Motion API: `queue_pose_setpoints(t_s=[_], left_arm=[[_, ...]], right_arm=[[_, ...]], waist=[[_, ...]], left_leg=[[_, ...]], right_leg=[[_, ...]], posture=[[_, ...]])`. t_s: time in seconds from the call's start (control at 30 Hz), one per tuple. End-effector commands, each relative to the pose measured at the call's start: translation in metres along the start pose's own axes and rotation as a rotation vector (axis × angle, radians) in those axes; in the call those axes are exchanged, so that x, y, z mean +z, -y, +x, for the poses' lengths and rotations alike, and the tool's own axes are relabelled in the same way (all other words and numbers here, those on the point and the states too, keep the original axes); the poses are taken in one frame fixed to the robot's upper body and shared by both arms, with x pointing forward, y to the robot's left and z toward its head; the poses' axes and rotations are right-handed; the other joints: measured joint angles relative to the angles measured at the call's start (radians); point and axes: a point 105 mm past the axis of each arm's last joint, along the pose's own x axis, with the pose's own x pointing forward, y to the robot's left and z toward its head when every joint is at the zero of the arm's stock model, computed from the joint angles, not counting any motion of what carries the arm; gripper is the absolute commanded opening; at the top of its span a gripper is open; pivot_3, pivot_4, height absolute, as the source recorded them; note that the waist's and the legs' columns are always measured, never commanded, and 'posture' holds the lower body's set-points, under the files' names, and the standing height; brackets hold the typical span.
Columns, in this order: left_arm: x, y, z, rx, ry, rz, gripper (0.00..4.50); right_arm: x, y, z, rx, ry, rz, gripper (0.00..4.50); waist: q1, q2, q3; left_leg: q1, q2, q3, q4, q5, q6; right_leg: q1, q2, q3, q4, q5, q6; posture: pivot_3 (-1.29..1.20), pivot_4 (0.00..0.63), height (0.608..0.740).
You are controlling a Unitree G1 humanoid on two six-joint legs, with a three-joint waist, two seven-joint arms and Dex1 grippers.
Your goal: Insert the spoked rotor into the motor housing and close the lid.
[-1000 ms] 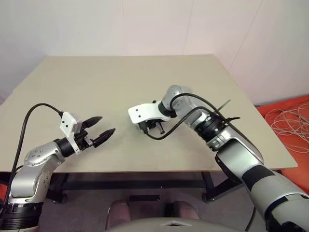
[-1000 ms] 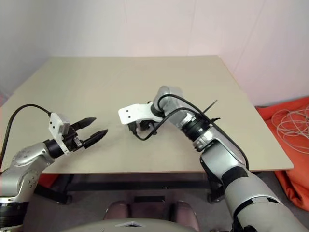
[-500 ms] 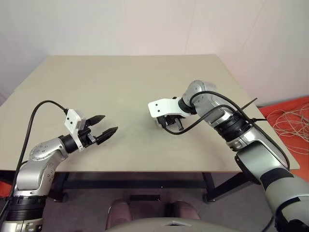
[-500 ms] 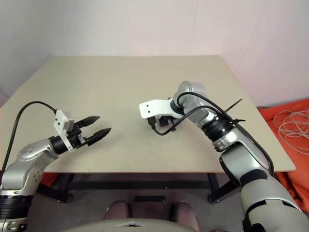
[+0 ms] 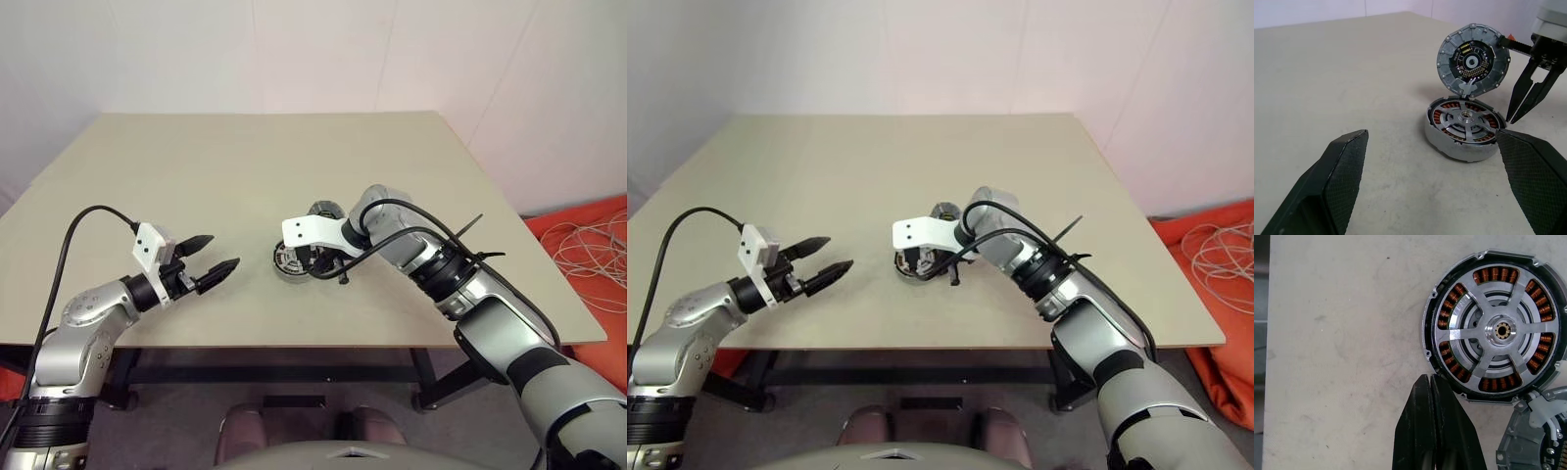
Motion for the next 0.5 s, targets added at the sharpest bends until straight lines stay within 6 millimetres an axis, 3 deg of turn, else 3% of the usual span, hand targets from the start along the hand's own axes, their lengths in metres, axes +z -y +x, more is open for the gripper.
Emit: queue_pose_setpoints(t_s=[0.03,0.17,0.43,0.5], left_arm=[[0.017,-0.001,-0.001,0.005,0.048,0.056,4.40],[0.016,-0.002,-0.002,0.009,0.049,0.057,4.40],[0.016,-0.001,0.000,0.005,0.049,0.058,4.40],[0.016,-0.001,0.000,0.004,0.048,0.058,4.40]], right_arm=[[0.006,0.012,-0.004,-0.067,0.006,0.025,0.01],[0.020,0.010,-0.008,-0.046,0.058,0.024,0.01],[0.047,0.001,-0.023,-0.035,0.171,-0.149,0.01],[0.048,0.001,-0.028,-0.059,0.173,-0.190,0.39]], waist=[[-0.004,0.000,0.000],[-0.005,0.000,0.000],[0.001,0.000,0.000],[0.003,0.000,0.000]], left_leg=[[0.001,0.000,0.000,0.000,0.000,0.000],[0.002,0.000,0.000,0.000,0.001,-0.001],[0.002,0.000,0.000,0.000,0.001,-0.002],[0.001,0.000,0.000,0.000,0.001,-0.002]], right_leg=[[0.000,0.000,0.000,0.000,0.000,0.000],[0.000,0.000,0.000,0.001,0.000,0.001],[0.000,0.000,0.000,0.001,0.000,0.001],[0.000,0.000,0.000,0.001,0.000,0.000]], posture=[[0.00,0.000,0.740],[0.00,0.000,0.740],[0.00,0.000,0.740],[0.00,0.000,0.740]])
